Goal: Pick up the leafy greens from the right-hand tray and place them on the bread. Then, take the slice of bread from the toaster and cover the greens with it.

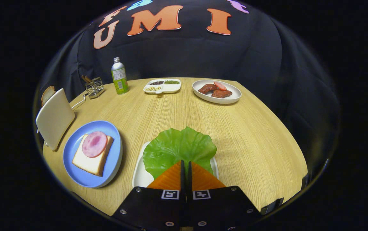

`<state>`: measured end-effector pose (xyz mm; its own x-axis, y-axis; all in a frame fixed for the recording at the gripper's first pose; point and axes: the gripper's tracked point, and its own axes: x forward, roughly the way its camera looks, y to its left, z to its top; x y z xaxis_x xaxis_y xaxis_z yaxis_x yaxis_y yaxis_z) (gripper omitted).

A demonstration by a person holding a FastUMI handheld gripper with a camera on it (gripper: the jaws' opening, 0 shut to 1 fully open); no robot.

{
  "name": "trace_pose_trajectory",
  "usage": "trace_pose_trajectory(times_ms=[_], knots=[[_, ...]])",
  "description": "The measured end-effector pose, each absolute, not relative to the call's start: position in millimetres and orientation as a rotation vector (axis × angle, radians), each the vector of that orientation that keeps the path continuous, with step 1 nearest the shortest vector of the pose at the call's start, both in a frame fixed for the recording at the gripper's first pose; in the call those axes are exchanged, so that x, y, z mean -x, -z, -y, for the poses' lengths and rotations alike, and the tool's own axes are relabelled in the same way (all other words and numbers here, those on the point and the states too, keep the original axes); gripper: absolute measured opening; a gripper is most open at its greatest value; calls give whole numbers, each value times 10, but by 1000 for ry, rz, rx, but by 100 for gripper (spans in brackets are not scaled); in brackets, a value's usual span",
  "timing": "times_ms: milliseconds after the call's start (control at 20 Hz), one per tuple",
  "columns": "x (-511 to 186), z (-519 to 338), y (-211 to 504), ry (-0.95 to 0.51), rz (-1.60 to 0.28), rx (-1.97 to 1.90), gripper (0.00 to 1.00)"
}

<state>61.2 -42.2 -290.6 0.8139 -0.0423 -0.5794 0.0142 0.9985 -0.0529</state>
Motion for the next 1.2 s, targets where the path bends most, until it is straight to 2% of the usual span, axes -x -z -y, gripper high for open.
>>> trace_pose_trajectory(times_ms=[450,800,850,900,1000,1200], knots=[[-607,223,2345,30,-524,73,1],[-587,194,2703,54,-577,86,3],[-595,175,2723,57,-583,69,14],[-619,164,2695,67,-566,62,14],[-688,158,2657,71,-536,65,2],[-568,93,2790,54,-610,16,2]])
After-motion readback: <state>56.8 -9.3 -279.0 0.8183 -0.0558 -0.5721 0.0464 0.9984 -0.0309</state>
